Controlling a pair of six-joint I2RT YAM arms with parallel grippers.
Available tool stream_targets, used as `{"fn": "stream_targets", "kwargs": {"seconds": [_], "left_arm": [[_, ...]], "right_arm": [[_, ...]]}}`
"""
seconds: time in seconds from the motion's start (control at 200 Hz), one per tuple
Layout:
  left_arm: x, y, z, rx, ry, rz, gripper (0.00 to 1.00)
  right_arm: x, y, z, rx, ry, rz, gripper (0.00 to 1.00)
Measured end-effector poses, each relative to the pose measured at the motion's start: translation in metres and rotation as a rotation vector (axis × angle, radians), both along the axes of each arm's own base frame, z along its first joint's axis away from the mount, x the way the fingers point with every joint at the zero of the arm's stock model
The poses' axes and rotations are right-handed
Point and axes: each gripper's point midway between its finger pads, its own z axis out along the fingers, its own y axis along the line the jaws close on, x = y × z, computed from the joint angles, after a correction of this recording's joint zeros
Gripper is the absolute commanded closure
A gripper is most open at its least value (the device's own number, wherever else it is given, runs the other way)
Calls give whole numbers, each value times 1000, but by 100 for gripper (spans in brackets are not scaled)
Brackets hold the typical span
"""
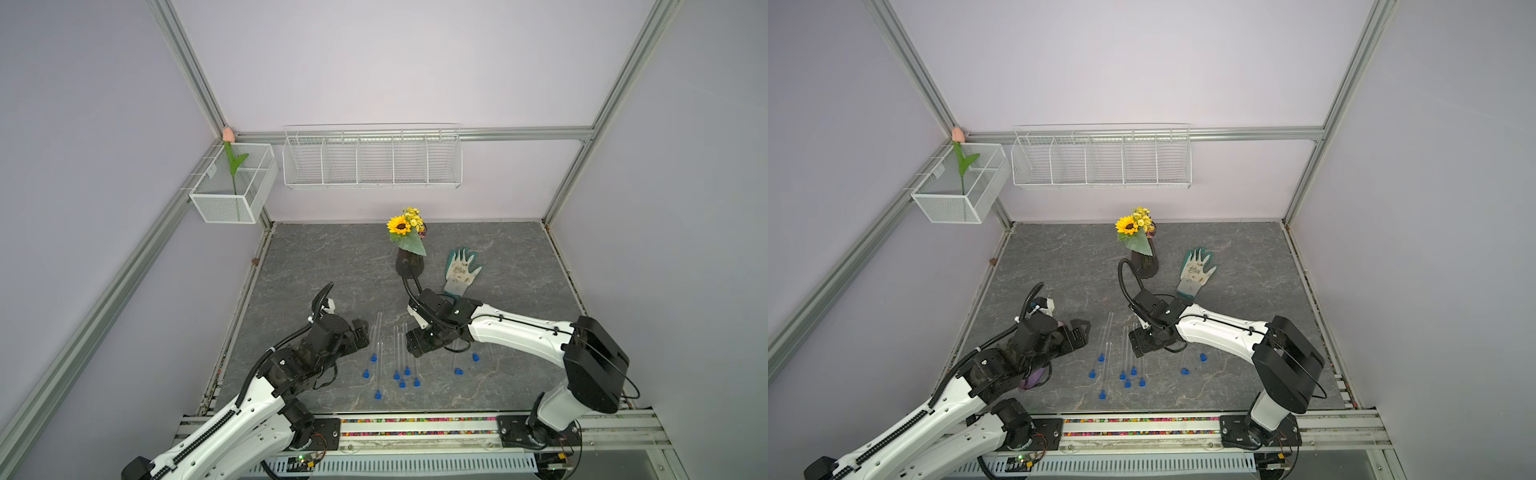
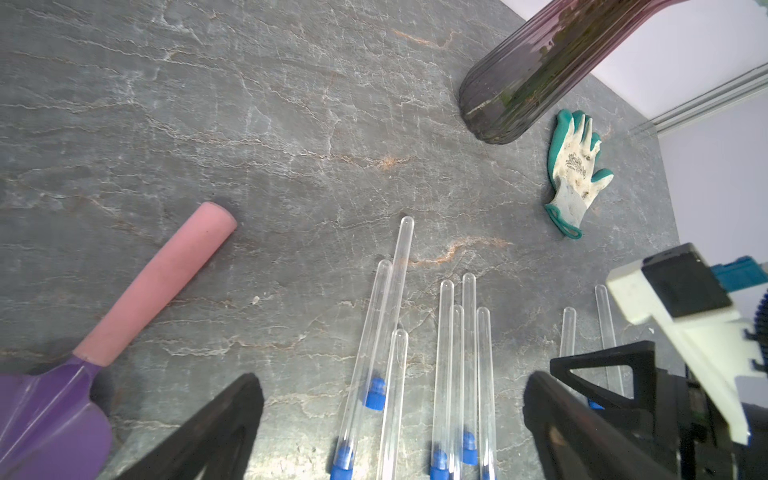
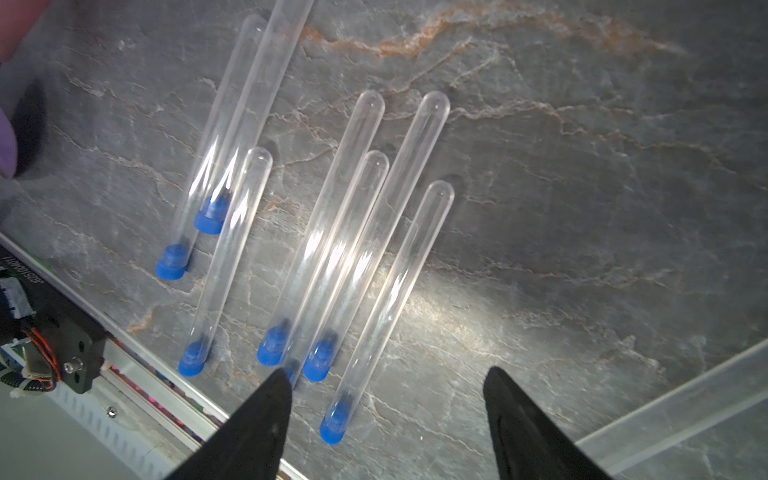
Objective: Remove stoppers from test tubes
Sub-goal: Pick up the test tube at the center of the board.
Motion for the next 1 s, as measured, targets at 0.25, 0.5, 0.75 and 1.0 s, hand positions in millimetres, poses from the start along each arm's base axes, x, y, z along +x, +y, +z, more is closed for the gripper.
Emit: {"fn": "stream_targets", "kwargs": {"seconds": [0.25,0.5,0.75,1.0], "left_arm": [[-4,3,-17,10,35,12,0],[-4,-1,-22,5,56,4,0],[-6,-2,-21,-4,61,-4,0],[-6,-3,-19,-19,58,-3,0]], "right_arm": [[0,1,-2,-1,1,3,25],[-1,3,-4,-2,4,2,30],[-3,4,-7,-9,7,7,36],[-5,3,-25,-58,24,8,43]]}}
